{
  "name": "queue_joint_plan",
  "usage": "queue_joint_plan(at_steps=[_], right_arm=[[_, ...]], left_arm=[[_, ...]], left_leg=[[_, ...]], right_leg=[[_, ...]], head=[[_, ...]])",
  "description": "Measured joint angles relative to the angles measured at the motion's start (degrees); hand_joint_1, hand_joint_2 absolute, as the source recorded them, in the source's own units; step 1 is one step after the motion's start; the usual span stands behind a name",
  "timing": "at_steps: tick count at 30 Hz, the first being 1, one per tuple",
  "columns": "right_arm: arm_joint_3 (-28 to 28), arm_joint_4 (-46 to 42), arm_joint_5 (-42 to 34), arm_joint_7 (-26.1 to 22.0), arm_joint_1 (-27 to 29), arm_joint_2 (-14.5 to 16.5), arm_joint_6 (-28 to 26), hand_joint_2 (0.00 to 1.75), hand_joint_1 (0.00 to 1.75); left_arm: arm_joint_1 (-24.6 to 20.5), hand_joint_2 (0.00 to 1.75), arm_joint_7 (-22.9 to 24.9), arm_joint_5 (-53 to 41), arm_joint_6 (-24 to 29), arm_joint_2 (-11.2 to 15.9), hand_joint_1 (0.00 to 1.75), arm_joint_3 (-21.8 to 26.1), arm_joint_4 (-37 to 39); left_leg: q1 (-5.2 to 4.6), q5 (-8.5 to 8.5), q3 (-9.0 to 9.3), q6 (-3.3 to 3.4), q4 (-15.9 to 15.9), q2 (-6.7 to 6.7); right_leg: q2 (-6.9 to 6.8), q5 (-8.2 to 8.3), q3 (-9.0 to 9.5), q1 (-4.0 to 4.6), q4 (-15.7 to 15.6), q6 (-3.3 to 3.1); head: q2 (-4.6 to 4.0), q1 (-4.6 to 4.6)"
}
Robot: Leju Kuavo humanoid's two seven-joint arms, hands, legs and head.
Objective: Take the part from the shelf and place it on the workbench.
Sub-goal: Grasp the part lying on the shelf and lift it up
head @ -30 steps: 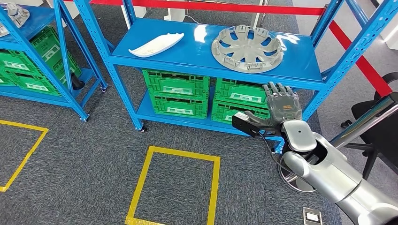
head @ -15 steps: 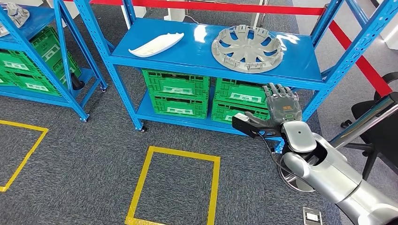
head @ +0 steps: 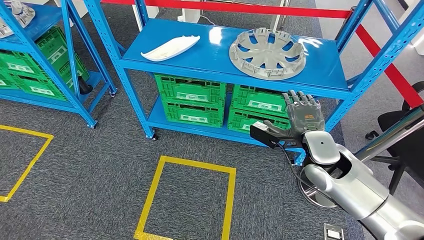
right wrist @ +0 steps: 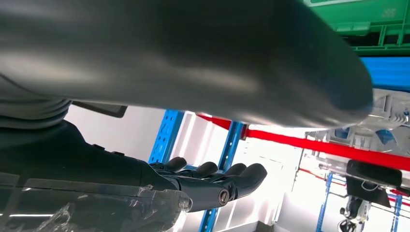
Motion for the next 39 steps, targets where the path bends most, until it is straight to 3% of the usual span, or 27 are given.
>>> queue_joint_plan(at_steps=[2,3,5,7,9,10,12,13,14,15,16,18,19,21,24,26,28,29,30,32,34,36,39], right_arm=[[0.0,0.0,0.0,0.0,0.0,0.0,0.0,0.00,0.00],[0.0,0.0,0.0,0.0,0.0,-0.1,0.0,0.00,0.00],[0.0,0.0,0.0,0.0,0.1,-0.2,0.0,0.00,0.00],[-0.1,0.0,0.0,0.0,0.2,-0.3,0.0,0.00,0.00],[-0.2,-0.1,0.0,0.0,0.2,-0.3,0.0,0.00,0.00],[-0.2,-0.1,0.0,0.0,0.2,-0.3,-0.1,0.00,0.00],[-0.2,-0.2,0.0,0.0,0.3,-0.3,-0.1,0.00,0.00],[-0.2,-0.2,0.0,0.0,0.3,-0.3,-0.1,0.00,0.00],[-0.2,-0.2,0.0,0.0,0.3,-0.3,-0.1,0.00,0.00],[-0.1,-0.2,0.0,0.0,0.4,-0.3,-0.1,0.00,0.00],[-0.1,-0.2,0.0,0.0,0.4,-0.3,-0.2,0.00,0.00],[-0.1,-0.2,0.0,0.0,0.3,-0.3,-0.3,0.00,0.00],[-0.1,-0.2,0.0,0.0,0.3,-0.3,-0.4,0.00,0.00],[0.0,-0.2,0.0,0.0,0.4,-0.3,-0.4,0.00,0.00],[-0.3,-0.2,0.0,0.0,0.3,-0.5,-0.6,0.00,0.00],[-0.4,-0.3,0.0,0.0,0.2,-0.6,-0.7,0.00,0.00],[-0.4,-0.3,0.0,0.0,0.4,-0.6,-0.7,0.00,0.00],[-0.4,-0.3,0.0,0.0,0.6,-0.6,-0.7,0.00,0.00],[-0.4,-0.3,0.0,0.0,0.7,-0.6,-0.7,0.00,0.00],[-0.4,-0.3,0.0,0.0,0.6,-0.6,-0.7,0.00,0.00],[-0.4,-0.3,0.0,0.0,0.5,-0.6,-0.7,0.00,0.00],[-0.4,-0.3,0.0,0.0,0.4,-0.6,-0.7,0.00,0.00],[-0.5,-0.3,0.0,0.0,0.4,-0.7,-0.8,0.00,0.00]], left_arm=[[0.0,0.00,-0.1,0.0,0.0,0.0,0.00,0.0,0.0],[-0.1,0.00,-0.1,0.0,0.0,0.0,0.00,0.0,0.0],[-0.2,0.00,-0.1,0.0,0.0,0.0,0.00,0.0,0.0],[-0.1,0.00,-0.1,0.0,-0.2,0.0,0.00,0.0,0.0],[-0.2,0.00,-0.1,0.0,-0.2,0.0,0.00,0.0,0.0],[-0.2,0.00,-0.1,0.0,-0.3,0.0,0.00,0.0,0.0],[-0.2,0.00,-0.1,0.0,-0.3,0.0,0.00,0.0,0.0],[-0.2,0.00,-0.1,0.0,-0.3,0.0,0.00,0.0,0.0],[-0.1,0.00,-0.1,0.0,-0.3,0.0,0.00,0.0,0.0],[-0.1,0.00,-0.1,-0.1,-0.3,0.0,0.00,0.0,0.0],[-0.1,0.00,-0.1,-0.1,-0.3,0.0,0.00,0.0,0.0],[-0.1,0.00,-0.1,-0.2,-0.2,0.1,0.00,0.0,0.1],[-0.1,0.00,0.0,-0.3,-0.2,0.1,0.00,0.0,0.1],[-0.1,0.00,0.0,-0.4,-0.2,0.1,0.00,0.0,0.1],[-0.3,0.00,0.0,-0.5,-0.1,0.1,0.00,0.0,0.1],[-0.3,0.00,0.0,-0.6,-0.1,0.0,0.00,0.1,0.0],[-0.3,0.00,0.0,-0.6,-0.1,-0.1,0.00,0.1,0.0],[-0.2,0.00,0.0,-0.6,-0.1,-0.1,0.00,0.1,0.0],[-0.2,0.00,0.0,-0.6,-0.1,-0.2,0.00,0.1,0.0],[-0.2,0.00,0.0,-0.6,-0.2,-0.2,0.00,0.1,0.0],[-0.3,0.00,0.0,-0.6,-0.2,-0.2,0.00,0.1,0.0],[-0.3,0.00,0.0,-0.6,-0.2,-0.2,0.00,0.1,0.0],[-0.3,0.00,0.0,-0.7,-0.2,-0.3,0.00,0.1,0.0]], left_leg=[[0.49,-1.13,0.68,-0.97,0.5,-0.12],[0.62,-1.70,0.79,-1.54,1.0,-0.18],[0.56,-2.28,0.53,-2.38,1.5,-0.26],[0.54,-2.47,0.46,-2.79,1.6,-0.23],[0.55,-3.48,-0.16,-3.11,3.2,-0.01],[0.51,-4.60,-1.41,-3.19,5.7,0.11],[0.31,-7.02,-5.90,-3.02,13.5,0.20],[0.16,-7.46,-8.21,-2.80,16.8,0.20],[-0.04,-6.81,-9.81,-2.48,18.4,0.20],[-0.29,-5.02,-10.41,-2.03,17.9,0.20],[-0.64,-2.27,-10.06,-1.39,15.3,0.18],[-1.46,2.28,-8.32,0.18,9.4,0.17],[-1.85,3.42,-7.59,0.81,7.3,0.17],[-2.38,3.63,-7.05,1.33,5.7,0.19],[-2.00,3.10,-5.23,1.37,2.3,0.20],[-1.53,2.75,-4.13,1.26,0.7,0.17],[-1.37,2.36,-3.76,1.29,0.7,0.15],[-1.30,2.03,-3.54,1.24,0.9,0.15],[-1.21,1.64,-3.26,1.13,1.1,0.15],[-1.00,0.67,-2.54,0.71,1.7,0.15],[-0.99,-0.18,-2.19,0.06,2.2,0.11],[-1.07,-0.52,-2.20,-0.55,2.4,0.09],[-1.01,-1.40,-2.24,-1.39,2.9,0.16]], right_leg=[[0.00,4.84,1.60,-0.31,-5.9,0.68],[0.07,5.99,2.60,-0.32,-8.5,0.75],[0.30,5.29,3.36,-0.07,-10.2,-0.21],[0.42,4.47,3.42,-0.06,-10.5,-1.68],[0.37,4.08,3.74,-0.11,-10.6,-2.45],[0.28,3.91,4.02,-0.09,-10.6,-2.80],[0.10,3.47,4.53,0.21,-10.7,-3.35],[0.06,3.20,4.84,0.43,-10.7,-3.56],[0.06,2.89,5.23,0.67,-10.7,-3.72],[0.09,2.55,5.74,0.91,-10.7,-3.82],[0.12,2.16,6.37,1.16,-10.8,-3.87],[0.19,1.46,7.55,1.43,-11.1,-3.84],[0.23,1.29,7.89,1.40,-11.3,-3.66],[0.27,1.33,8.03,1.22,-11.8,-3.08],[0.08,0.89,7.59,1.16,-11.7,-2.11],[0.01,-0.99,4.99,1.07,-7.1,-1.52],[0.01,-2.64,0.67,0.84,-0.3,-0.98],[0.01,-2.31,-0.96,0.70,1.5,-0.75],[0.00,-0.89,-1.63,0.57,1.4,-0.56],[-0.06,3.85,-0.11,0.39,-4.2,-0.34],[-0.05,6.23,2.08,0.59,-9.6,-0.68],[0.06,5.76,2.73,0.90,-10.9,-1.61],[0.10,5.52,3.11,0.66,-11.5,-2.82]], head=[[0.00,0.03],[0.00,0.22],[0.00,0.34],[0.00,0.08],[0.00,-0.26],[0.00,-0.42],[0.00,-0.68],[0.00,-0.73],[0.00,-0.74],[0.00,-0.76],[0.00,-0.78],[0.00,-0.64],[0.00,-0.55],[0.00,-0.48],[0.00,-0.44],[0.00,-0.20],[0.00,-0.02],[0.00,0.05],[0.00,0.09],[0.00,0.16],[0.00,0.22],[0.00,0.13],[0.00,-0.08]])
